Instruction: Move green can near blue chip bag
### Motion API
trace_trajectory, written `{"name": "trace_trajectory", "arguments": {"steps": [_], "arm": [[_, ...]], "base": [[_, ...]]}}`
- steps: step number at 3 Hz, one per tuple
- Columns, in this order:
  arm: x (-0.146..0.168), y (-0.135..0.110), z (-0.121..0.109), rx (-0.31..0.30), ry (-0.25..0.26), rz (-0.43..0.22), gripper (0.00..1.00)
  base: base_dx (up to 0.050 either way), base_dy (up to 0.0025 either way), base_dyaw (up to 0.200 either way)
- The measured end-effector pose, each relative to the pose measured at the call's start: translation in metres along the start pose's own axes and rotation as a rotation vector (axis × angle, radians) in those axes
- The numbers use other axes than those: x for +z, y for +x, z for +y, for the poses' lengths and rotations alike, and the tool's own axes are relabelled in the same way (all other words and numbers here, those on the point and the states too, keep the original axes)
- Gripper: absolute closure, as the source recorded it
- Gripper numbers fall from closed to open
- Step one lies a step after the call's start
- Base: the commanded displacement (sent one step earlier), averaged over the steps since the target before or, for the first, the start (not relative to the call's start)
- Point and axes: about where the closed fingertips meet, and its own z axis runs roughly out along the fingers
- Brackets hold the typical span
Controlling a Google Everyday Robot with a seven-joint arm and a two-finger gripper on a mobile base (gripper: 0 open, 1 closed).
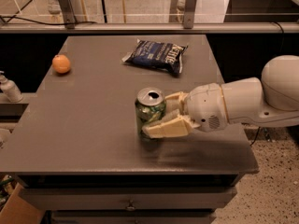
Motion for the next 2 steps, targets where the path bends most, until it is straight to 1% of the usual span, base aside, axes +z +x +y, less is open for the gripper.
{"name": "trace_trajectory", "arguments": {"steps": [1, 2], "arm": [[-0.0440, -0.0316, -0.0347, -0.049, 0.103, 0.023, 1.00], [-0.0430, -0.0310, -0.0340, -0.049, 0.101, 0.024, 1.00]], "base": [[0.000, 0.00000, 0.000], [0.000, 0.00000, 0.000]]}}
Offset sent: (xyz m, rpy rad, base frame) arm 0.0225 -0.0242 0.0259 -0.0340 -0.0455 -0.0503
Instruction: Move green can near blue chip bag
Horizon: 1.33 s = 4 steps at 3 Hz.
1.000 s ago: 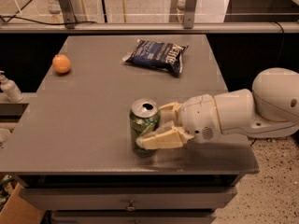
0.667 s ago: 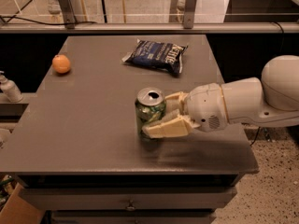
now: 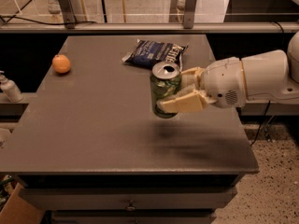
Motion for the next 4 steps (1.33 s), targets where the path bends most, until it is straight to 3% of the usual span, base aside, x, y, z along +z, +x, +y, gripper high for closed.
{"name": "trace_trajectory", "arguments": {"steps": [1, 3, 4], "arm": [[-0.014, 0.006, -0.017, -0.012, 0.059, -0.012, 1.00], [-0.054, 0.031, -0.107, 0.020, 0.217, -0.085, 1.00], [-0.065, 0.045, -0.157, 0.032, 0.264, -0.070, 1.00]], "base": [[0.000, 0.00000, 0.000], [0.000, 0.00000, 0.000], [0.000, 0.00000, 0.000]]}}
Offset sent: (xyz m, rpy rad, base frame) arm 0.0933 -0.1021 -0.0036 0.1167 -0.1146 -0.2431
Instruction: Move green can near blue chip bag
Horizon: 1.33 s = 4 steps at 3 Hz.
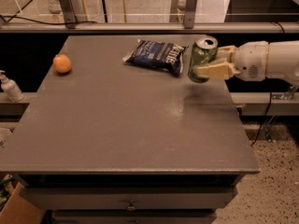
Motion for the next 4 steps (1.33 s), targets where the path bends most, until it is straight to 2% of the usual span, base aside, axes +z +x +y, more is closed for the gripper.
{"name": "trace_trajectory", "arguments": {"steps": [1, 2, 3, 4], "arm": [[0.006, 0.012, -0.042, -0.005, 0.032, 0.037, 1.00], [0.013, 0.025, -0.072, 0.000, 0.058, 0.069, 1.00], [0.024, 0.035, -0.090, 0.009, 0.066, 0.083, 1.00], [0.037, 0.043, -0.098, 0.040, 0.042, 0.082, 0.82]], "base": [[0.000, 0.00000, 0.000], [0.000, 0.00000, 0.000], [0.000, 0.00000, 0.000], [0.000, 0.00000, 0.000]]}}
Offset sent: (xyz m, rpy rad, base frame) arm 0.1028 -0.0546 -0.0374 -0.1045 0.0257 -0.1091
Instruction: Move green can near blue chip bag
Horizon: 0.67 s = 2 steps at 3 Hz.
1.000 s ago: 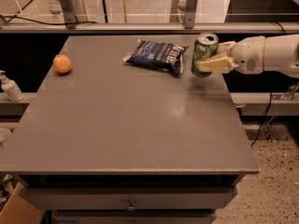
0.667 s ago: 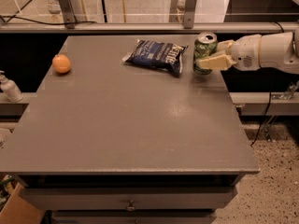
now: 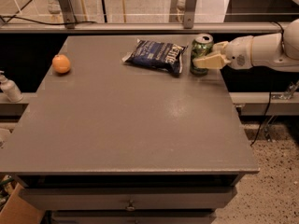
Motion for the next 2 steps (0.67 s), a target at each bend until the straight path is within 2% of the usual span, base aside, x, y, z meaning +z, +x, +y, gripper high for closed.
{"name": "trace_trajectory", "arguments": {"steps": [2], "arm": [[0.0158, 0.0008, 0.0007, 0.029, -0.042, -0.020, 0.36]], "base": [[0.000, 0.00000, 0.000]]}}
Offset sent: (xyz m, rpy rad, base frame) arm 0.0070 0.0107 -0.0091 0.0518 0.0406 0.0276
